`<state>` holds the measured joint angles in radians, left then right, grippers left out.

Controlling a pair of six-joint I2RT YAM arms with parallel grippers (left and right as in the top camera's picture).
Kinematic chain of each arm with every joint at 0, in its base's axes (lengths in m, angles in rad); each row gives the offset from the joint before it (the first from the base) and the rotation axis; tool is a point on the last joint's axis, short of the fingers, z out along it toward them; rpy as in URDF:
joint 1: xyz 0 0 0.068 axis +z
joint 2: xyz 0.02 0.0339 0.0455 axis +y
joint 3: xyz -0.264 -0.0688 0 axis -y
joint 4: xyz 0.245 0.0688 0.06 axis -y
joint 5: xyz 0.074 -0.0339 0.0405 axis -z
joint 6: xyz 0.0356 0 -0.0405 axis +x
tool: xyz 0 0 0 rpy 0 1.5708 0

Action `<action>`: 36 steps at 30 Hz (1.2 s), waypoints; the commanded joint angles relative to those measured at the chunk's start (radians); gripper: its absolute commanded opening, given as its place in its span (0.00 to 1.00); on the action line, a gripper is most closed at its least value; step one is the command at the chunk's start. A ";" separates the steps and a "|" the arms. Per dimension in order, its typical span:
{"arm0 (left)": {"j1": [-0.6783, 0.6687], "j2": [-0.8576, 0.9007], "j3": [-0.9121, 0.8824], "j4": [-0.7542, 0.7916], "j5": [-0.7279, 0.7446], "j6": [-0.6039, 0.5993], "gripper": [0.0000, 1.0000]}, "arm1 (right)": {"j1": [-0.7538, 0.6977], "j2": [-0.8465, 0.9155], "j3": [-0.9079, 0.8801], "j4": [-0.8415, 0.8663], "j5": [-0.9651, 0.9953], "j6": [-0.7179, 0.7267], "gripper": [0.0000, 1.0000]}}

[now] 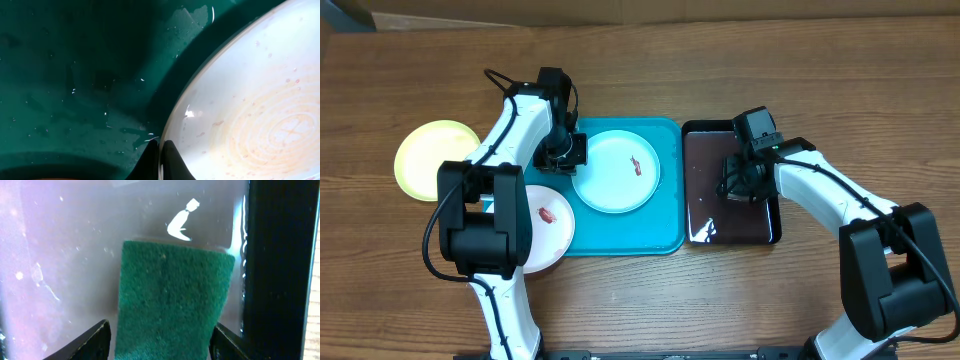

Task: Clean dirty plates on tray and stack at the side
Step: 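Reach the right gripper into the black tray and grasp the green sponge, then rub the held sponge in the water of the black tray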

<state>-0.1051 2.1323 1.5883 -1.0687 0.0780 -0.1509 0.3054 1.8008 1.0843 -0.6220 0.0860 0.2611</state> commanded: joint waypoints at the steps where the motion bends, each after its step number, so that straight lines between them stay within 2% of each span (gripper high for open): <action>1: -0.007 -0.014 -0.016 0.007 0.000 -0.011 0.04 | 0.000 -0.005 -0.011 0.012 0.011 0.000 0.64; 13: -0.007 -0.014 -0.016 0.008 0.000 -0.011 0.04 | 0.000 -0.005 -0.040 0.026 0.010 0.001 0.58; 15: -0.007 -0.014 -0.016 0.009 0.000 -0.011 0.04 | 0.000 -0.005 -0.041 0.028 0.009 0.000 0.50; 17: -0.007 -0.014 -0.016 0.011 0.000 -0.011 0.04 | 0.000 -0.005 -0.037 0.031 -0.002 0.000 0.38; 18: -0.007 -0.014 -0.016 0.012 0.000 -0.011 0.04 | 0.000 -0.005 -0.035 0.031 -0.006 0.000 0.25; 23: -0.007 -0.014 -0.016 0.015 0.000 -0.011 0.04 | 0.000 -0.006 -0.007 0.024 -0.036 0.000 0.04; 32: -0.007 -0.014 -0.016 0.016 0.001 -0.011 0.04 | 0.000 -0.055 0.162 -0.169 -0.040 0.000 0.04; 36: -0.007 -0.014 -0.016 0.019 0.001 -0.011 0.04 | 0.000 -0.077 0.181 -0.191 -0.084 -0.001 0.04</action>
<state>-0.1051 2.1323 1.5883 -1.0611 0.0780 -0.1509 0.3058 1.7718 1.2316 -0.8112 0.0399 0.2611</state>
